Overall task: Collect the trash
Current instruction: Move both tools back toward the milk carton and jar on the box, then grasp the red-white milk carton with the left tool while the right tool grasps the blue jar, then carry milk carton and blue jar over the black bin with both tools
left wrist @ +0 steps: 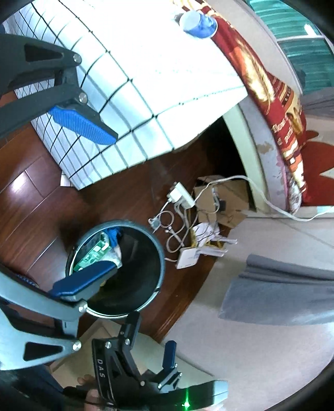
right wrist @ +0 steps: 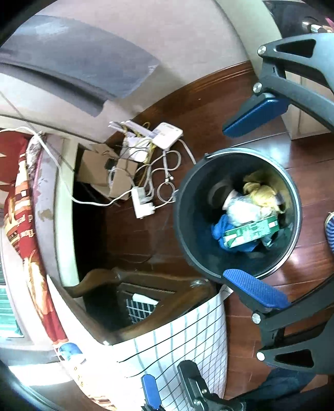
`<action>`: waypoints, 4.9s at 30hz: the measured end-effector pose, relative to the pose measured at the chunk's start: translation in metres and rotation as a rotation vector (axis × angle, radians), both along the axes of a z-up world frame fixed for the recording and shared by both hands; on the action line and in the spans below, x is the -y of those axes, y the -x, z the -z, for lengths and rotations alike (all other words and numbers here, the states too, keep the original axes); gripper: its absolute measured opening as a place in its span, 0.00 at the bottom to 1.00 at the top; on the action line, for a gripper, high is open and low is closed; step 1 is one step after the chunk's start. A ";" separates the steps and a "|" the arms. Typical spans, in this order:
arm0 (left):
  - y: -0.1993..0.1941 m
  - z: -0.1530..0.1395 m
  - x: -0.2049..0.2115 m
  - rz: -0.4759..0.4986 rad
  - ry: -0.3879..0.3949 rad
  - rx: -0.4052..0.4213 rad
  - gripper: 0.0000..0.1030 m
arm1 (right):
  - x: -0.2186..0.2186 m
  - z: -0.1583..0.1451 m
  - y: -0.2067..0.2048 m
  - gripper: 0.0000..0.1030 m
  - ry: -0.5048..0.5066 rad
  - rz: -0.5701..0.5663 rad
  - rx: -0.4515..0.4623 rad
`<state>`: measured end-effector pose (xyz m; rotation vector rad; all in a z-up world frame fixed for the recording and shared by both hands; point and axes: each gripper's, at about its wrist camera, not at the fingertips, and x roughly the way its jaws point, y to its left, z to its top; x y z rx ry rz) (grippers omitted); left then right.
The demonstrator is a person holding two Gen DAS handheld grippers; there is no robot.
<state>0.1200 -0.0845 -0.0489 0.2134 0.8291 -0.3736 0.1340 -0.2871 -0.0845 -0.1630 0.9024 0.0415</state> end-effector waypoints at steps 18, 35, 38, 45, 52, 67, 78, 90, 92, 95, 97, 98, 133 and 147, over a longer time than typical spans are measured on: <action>-0.018 -0.046 -0.125 -0.270 0.067 0.122 0.93 | -0.095 -0.069 -0.034 1.00 -0.145 -0.186 0.235; -0.042 -0.052 -0.283 -0.569 0.073 0.166 0.88 | -0.257 -0.099 -0.100 1.00 -0.165 -0.438 0.195; -0.052 -0.054 -0.292 -0.581 0.075 0.173 0.87 | -0.279 -0.102 -0.115 1.00 -0.162 -0.491 0.191; -0.091 -0.055 -0.309 -0.601 0.090 0.175 0.85 | -0.317 -0.110 -0.166 1.00 -0.155 -0.566 0.192; -0.157 -0.048 -0.330 -0.604 0.168 0.109 0.77 | -0.351 -0.097 -0.227 1.00 -0.108 -0.606 0.133; -0.205 -0.017 -0.366 -0.569 0.185 -0.016 0.52 | -0.423 -0.064 -0.291 0.95 -0.017 -0.751 0.068; -0.165 -0.015 -0.390 -0.589 0.124 0.001 0.51 | -0.472 -0.056 -0.316 0.94 -0.060 -0.794 0.045; -0.158 -0.028 -0.370 -0.538 0.119 0.073 0.51 | -0.447 -0.055 -0.280 0.54 -0.092 -0.686 0.051; -0.154 -0.033 -0.363 -0.522 0.116 0.087 0.51 | -0.436 -0.059 -0.272 0.54 -0.101 -0.660 0.066; -0.145 -0.040 -0.352 -0.498 0.114 0.106 0.51 | -0.418 -0.069 -0.258 0.54 -0.119 -0.638 0.090; -0.137 -0.045 -0.344 -0.482 0.115 0.116 0.51 | -0.403 -0.076 -0.245 0.54 -0.124 -0.627 0.108; -0.132 -0.048 -0.338 -0.473 0.117 0.123 0.51 | -0.395 -0.080 -0.238 0.54 -0.129 -0.621 0.117; -0.028 -0.070 -0.132 -0.112 0.126 0.173 0.51 | -0.114 -0.109 -0.046 0.54 -0.139 -0.212 0.274; -0.021 -0.063 -0.061 0.042 0.123 0.144 0.51 | -0.035 -0.104 -0.009 0.54 -0.127 -0.066 0.283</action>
